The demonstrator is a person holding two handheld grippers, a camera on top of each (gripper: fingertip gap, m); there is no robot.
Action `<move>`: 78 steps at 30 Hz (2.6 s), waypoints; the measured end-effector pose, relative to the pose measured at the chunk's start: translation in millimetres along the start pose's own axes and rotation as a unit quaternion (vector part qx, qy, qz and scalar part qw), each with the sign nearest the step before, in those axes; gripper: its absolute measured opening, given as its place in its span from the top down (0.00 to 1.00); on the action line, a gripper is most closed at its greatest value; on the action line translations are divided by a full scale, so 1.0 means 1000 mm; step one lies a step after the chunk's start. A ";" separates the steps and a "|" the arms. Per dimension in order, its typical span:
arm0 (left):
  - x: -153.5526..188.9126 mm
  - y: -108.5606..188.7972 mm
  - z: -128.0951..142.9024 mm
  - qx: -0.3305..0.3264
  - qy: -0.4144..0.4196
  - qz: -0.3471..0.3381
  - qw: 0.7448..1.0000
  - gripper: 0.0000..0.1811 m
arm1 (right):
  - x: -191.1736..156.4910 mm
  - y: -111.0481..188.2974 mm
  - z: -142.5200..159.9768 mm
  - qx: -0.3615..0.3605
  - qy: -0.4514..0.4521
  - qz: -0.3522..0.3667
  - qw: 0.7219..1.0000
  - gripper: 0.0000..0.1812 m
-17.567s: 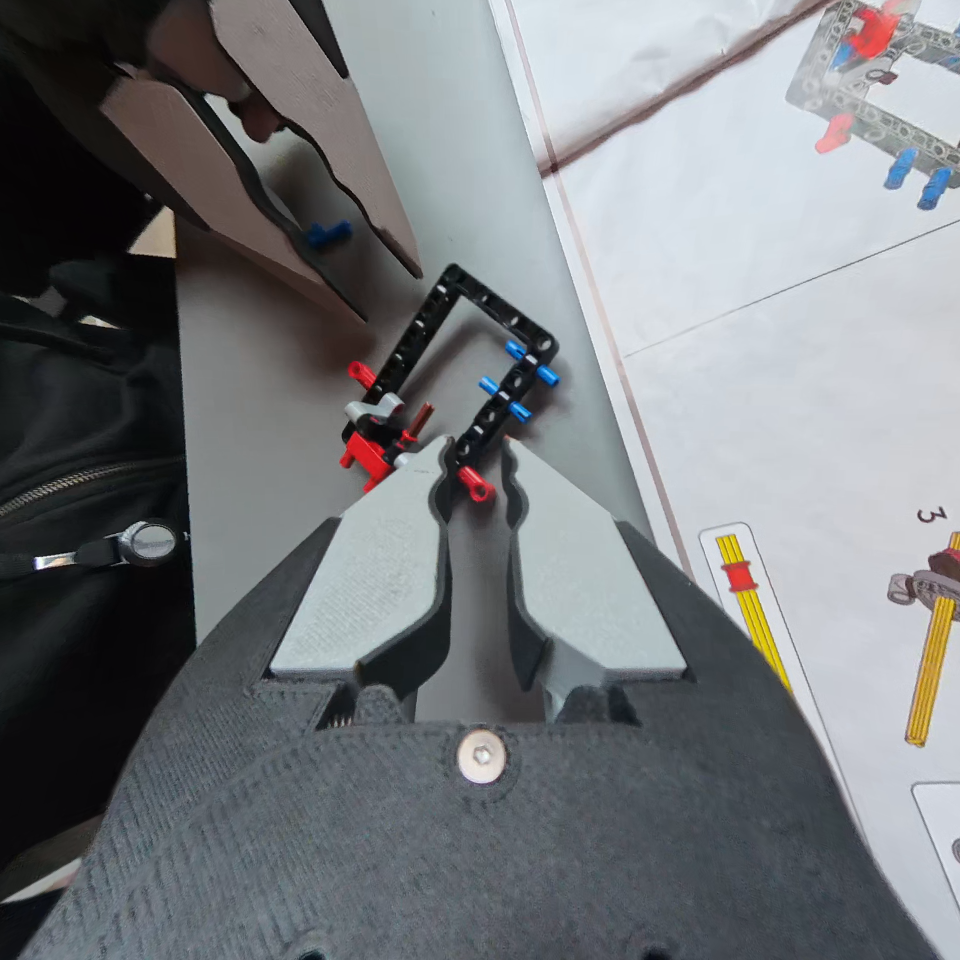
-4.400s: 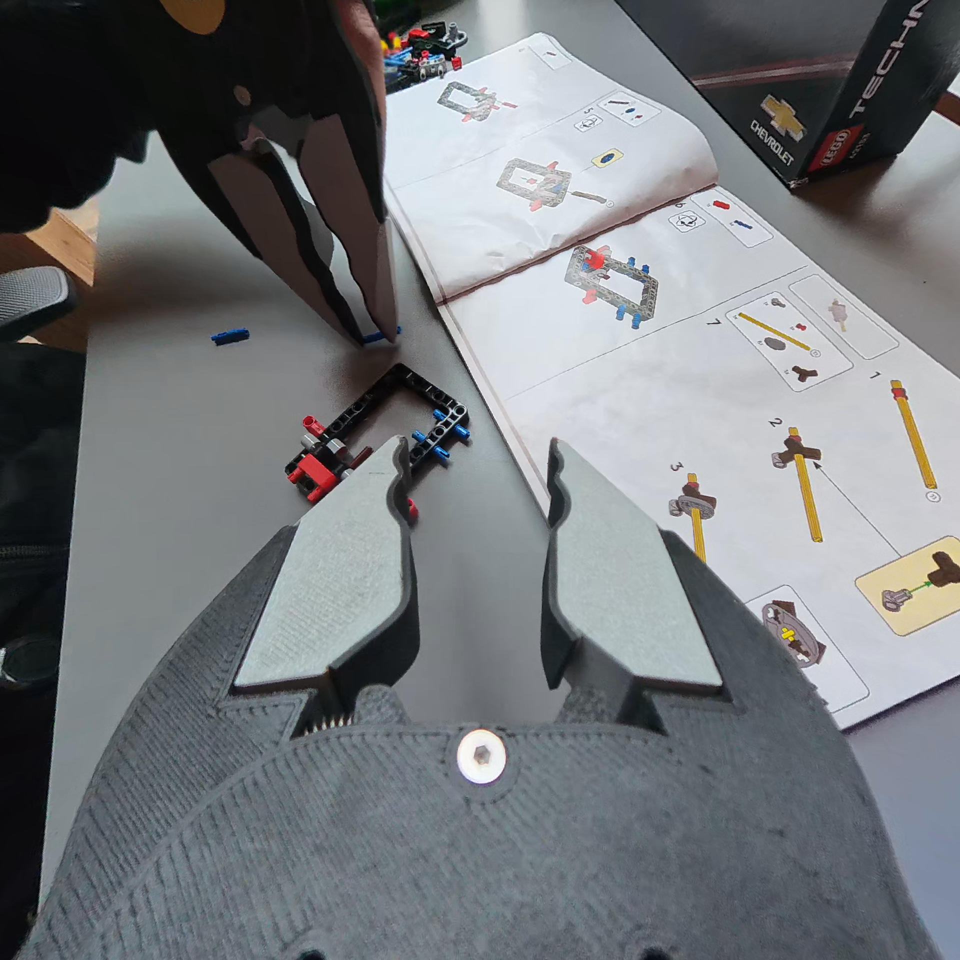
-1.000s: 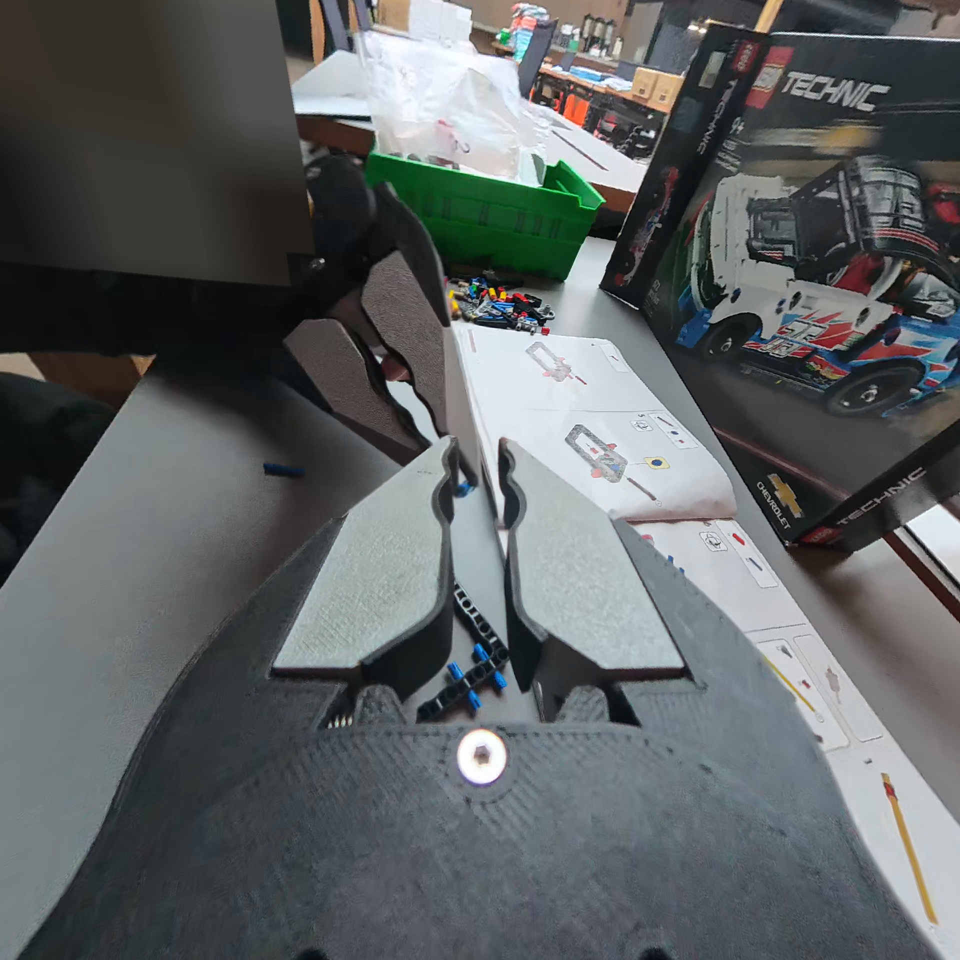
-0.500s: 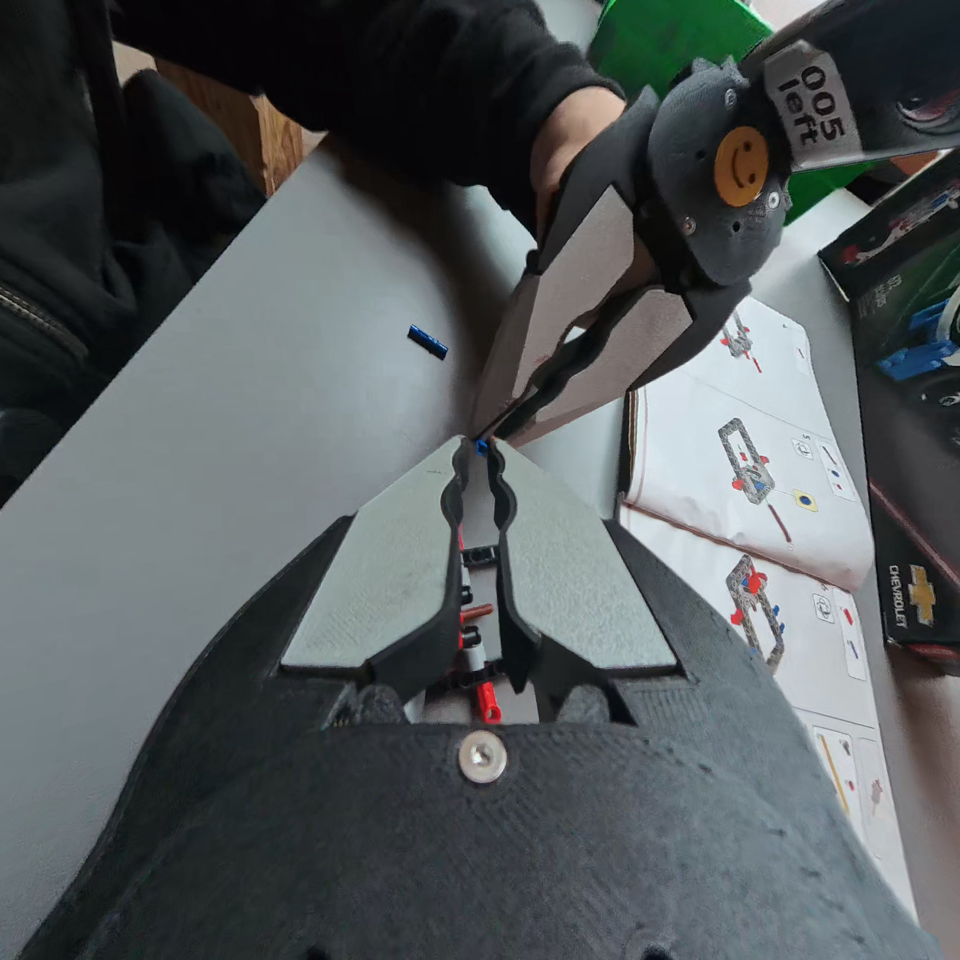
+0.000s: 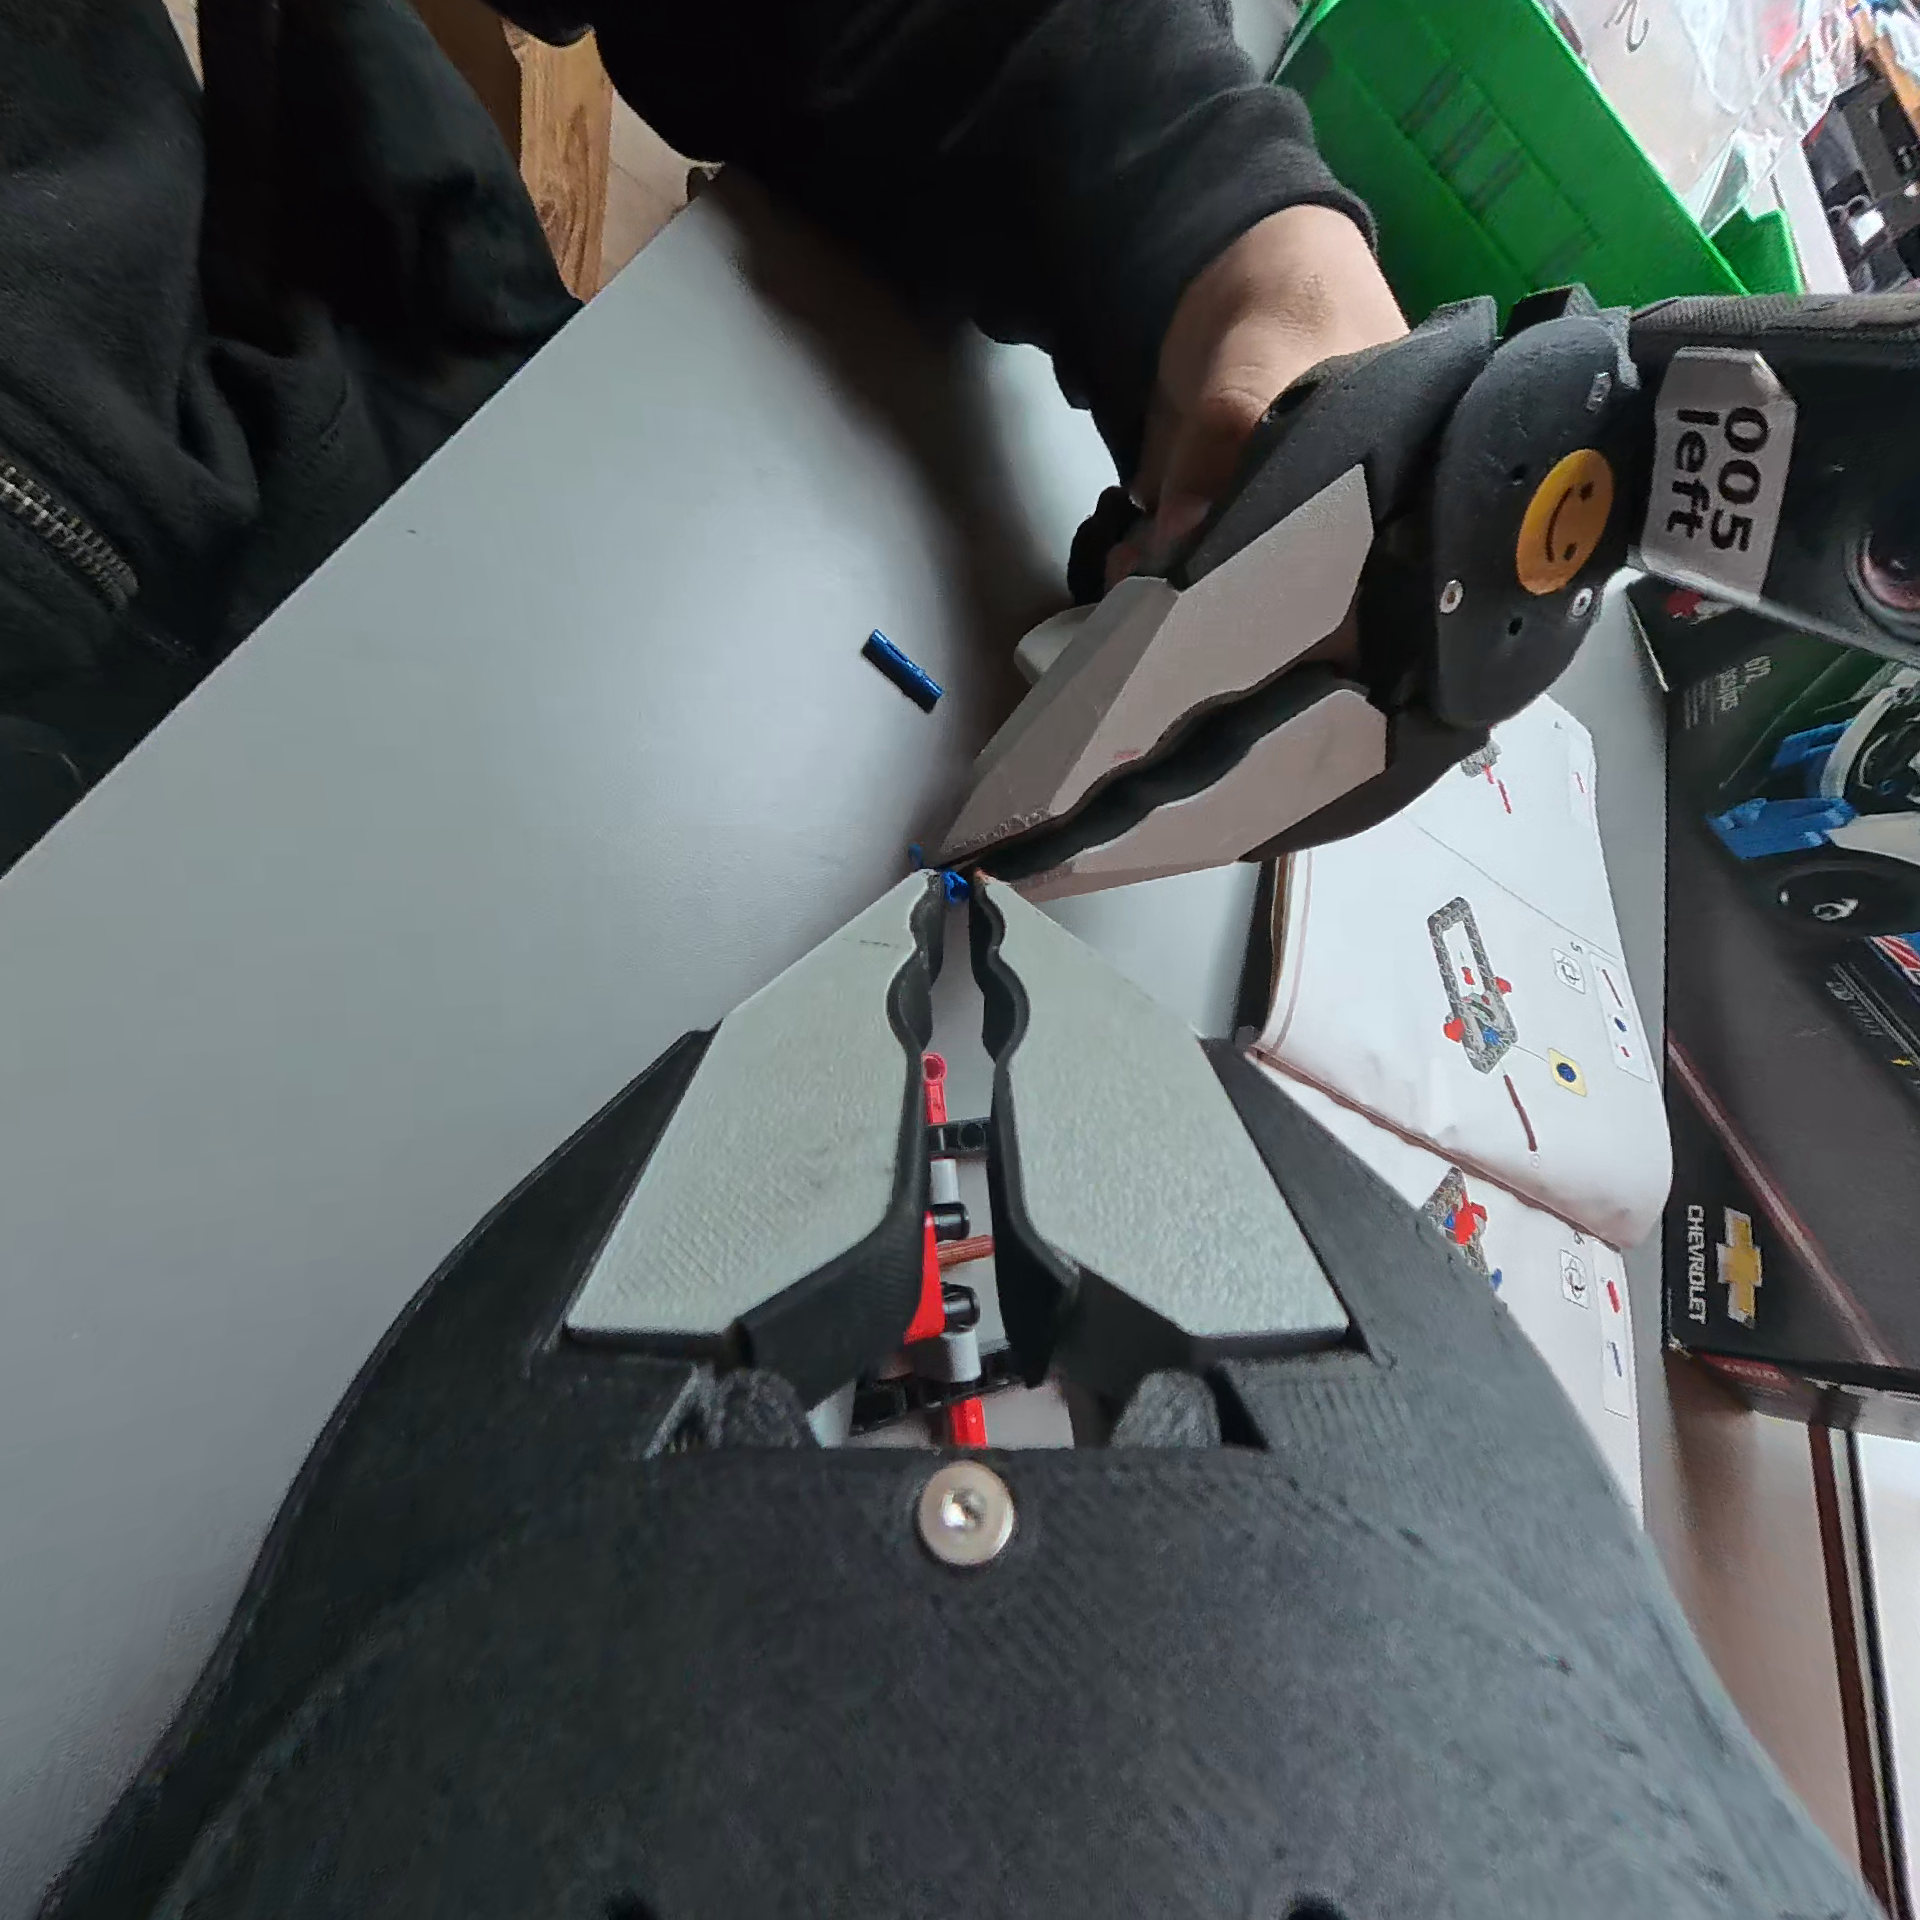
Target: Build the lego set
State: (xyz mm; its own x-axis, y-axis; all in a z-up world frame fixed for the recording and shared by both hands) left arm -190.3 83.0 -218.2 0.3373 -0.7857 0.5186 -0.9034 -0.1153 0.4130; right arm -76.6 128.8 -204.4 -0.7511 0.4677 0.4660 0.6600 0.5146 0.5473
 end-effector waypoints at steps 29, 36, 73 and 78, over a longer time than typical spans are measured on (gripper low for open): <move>-0.003 0.015 -0.008 0.025 -0.003 -0.078 0.997 0.98 | 0.010 0.001 0.008 -0.019 -0.029 0.055 0.998 1.00; -0.010 0.025 -0.012 0.090 0.023 -0.098 0.991 0.98 | 0.020 0.005 0.009 -0.035 -0.042 0.118 0.992 1.00; -0.011 0.021 -0.012 0.073 0.001 -0.151 0.986 0.98 | 0.021 0.004 0.007 -0.112 -0.002 0.153 0.982 1.00; -0.016 0.022 -0.009 0.074 0.024 -0.158 0.984 0.98 | 0.023 -0.001 0.011 -0.113 -0.023 0.148 0.982 1.00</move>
State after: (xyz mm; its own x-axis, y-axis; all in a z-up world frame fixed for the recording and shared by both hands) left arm -212.8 98.7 -210.9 0.6160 -0.6674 0.4184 -0.7793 -0.4389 0.4473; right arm -94.3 147.4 -202.0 -0.5225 0.6080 0.5979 0.8246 0.1820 0.5356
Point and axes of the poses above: each gripper's, where its closed fingertips meet, y back along the fingers, z out of its underside, x = y × z across the jaws, the point moved 8 cm from there along y, back along the fingers, and after that the axes turned 1 degree about x, right-handed, at the moved point
